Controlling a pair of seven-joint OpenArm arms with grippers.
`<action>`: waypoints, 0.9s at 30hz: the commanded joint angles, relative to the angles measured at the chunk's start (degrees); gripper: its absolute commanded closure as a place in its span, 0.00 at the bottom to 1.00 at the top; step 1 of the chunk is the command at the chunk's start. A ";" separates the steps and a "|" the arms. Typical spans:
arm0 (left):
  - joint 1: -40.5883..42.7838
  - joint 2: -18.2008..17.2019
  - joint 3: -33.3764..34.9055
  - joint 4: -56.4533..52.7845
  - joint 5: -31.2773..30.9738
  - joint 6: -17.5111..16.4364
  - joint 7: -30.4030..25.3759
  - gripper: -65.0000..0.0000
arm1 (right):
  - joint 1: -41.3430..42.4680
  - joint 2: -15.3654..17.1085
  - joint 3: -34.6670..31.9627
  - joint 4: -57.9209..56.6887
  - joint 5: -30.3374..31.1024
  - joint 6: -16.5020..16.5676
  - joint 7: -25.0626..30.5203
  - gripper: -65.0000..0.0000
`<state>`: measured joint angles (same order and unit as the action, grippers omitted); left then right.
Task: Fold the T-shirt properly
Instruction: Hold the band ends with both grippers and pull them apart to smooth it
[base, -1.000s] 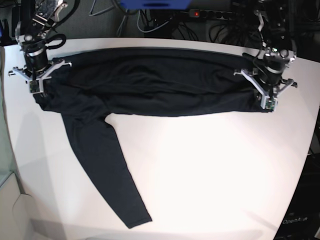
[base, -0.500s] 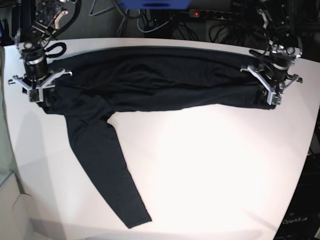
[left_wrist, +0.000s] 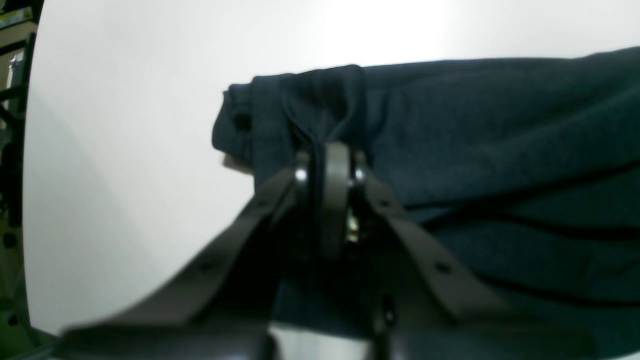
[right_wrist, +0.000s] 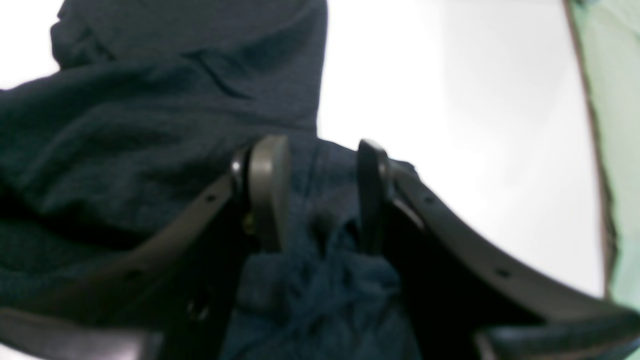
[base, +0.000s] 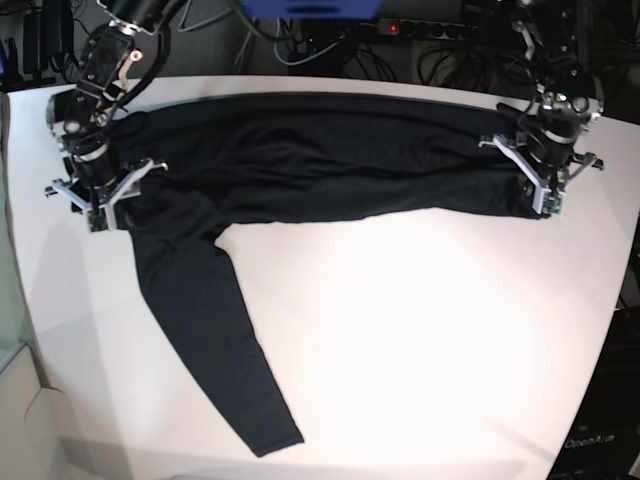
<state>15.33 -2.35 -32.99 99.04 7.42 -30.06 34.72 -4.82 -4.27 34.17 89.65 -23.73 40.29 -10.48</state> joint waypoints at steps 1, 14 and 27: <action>-0.17 -0.42 -0.19 0.96 -0.34 0.13 -1.01 1.00 | 0.91 0.71 -0.02 -0.02 0.56 -0.29 1.12 0.63; -0.34 -0.42 -0.11 0.96 -0.34 0.22 -1.01 1.00 | 3.02 2.38 0.07 -5.12 0.56 -0.29 1.12 0.63; -0.52 -0.42 -0.11 -0.28 -0.34 0.31 -1.01 1.00 | 2.75 1.33 -0.02 -9.16 0.56 -0.29 1.12 0.63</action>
<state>15.31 -2.37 -32.91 97.86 7.46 -30.02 34.79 -2.42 -3.31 34.15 79.99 -22.83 40.25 -8.97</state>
